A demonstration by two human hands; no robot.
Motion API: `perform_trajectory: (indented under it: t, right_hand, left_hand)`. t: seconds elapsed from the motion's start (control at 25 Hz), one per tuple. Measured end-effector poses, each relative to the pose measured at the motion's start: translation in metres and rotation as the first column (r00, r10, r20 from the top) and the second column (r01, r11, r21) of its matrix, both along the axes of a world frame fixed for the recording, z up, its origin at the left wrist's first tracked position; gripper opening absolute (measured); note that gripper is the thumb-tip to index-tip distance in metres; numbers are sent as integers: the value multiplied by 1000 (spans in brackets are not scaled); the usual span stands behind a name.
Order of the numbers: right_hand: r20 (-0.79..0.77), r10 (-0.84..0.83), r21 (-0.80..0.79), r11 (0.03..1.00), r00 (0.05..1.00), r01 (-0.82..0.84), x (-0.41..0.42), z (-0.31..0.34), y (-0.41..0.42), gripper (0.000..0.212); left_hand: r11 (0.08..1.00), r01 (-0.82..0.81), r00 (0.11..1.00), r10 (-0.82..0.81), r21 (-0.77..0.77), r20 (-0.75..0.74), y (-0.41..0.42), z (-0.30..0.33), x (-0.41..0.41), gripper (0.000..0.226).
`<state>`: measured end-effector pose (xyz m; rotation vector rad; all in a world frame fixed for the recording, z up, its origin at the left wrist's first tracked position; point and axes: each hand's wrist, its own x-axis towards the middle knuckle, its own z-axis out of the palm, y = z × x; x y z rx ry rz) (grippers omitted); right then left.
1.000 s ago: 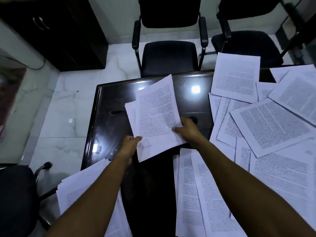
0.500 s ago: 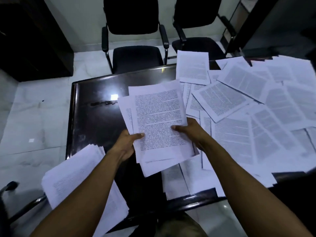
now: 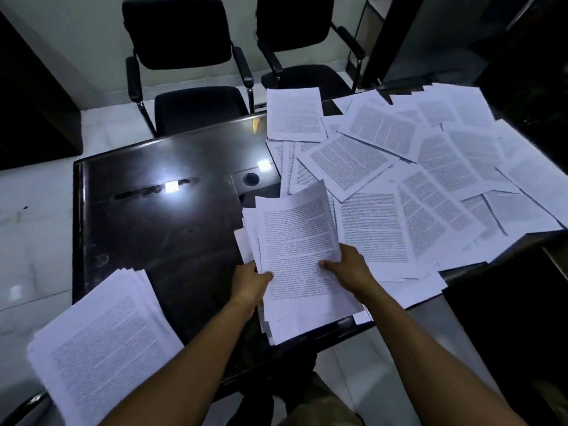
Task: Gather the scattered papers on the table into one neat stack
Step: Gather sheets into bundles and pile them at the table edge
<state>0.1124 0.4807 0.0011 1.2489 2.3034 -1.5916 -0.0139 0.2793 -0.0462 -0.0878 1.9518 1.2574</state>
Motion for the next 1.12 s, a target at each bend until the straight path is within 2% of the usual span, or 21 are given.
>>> perform_trajectory:
  t: [0.08,0.12,0.16,0.28,0.4,0.48,0.6,0.84,0.92,1.12]
  right_hand:
    - [25,-63,20,998,998,62,12,-10,13,42]
    - [34,-75,24,997,997,74,16,-14,19,42]
    - [44,-75,34,997,996,73,19,-19,24,42]
    - [103,-9,92,996,995,0,22,-32,38,47]
    - [128,75,79,993,989,-85,21,-42,46,56]
    - [132,110,56,991,985,-118,17,-44,49,56]
    - [132,178,30,983,975,-184,10,-49,51,51]
    - [132,314,-25,949,940,-313,-1,-53,50,47]
    - [127,353,-28,935,927,-353,-2,-55,50,47]
    - [39,236,-94,968,971,-232,-1,-53,48,36]
  left_hand:
    - [943,47,981,-105,-328,-162,7,-3,6,25]
    - [916,24,978,-104,-400,-179,11,-2,10,33]
    - [912,-17,979,-69,-411,-193,14,-3,12,43]
    - [930,-228,969,186,-289,-165,32,-5,9,62]
    - [899,-433,895,438,-70,87,43,-8,5,50]
    - [914,-401,900,382,57,209,47,-5,8,35]
    - [946,-306,941,284,105,186,51,-8,16,32]
    - [945,-327,944,326,4,44,50,-25,28,36]
    - [928,-371,926,371,-13,61,53,-27,29,36]
    - [906,-424,897,421,-2,134,28,-20,23,25]
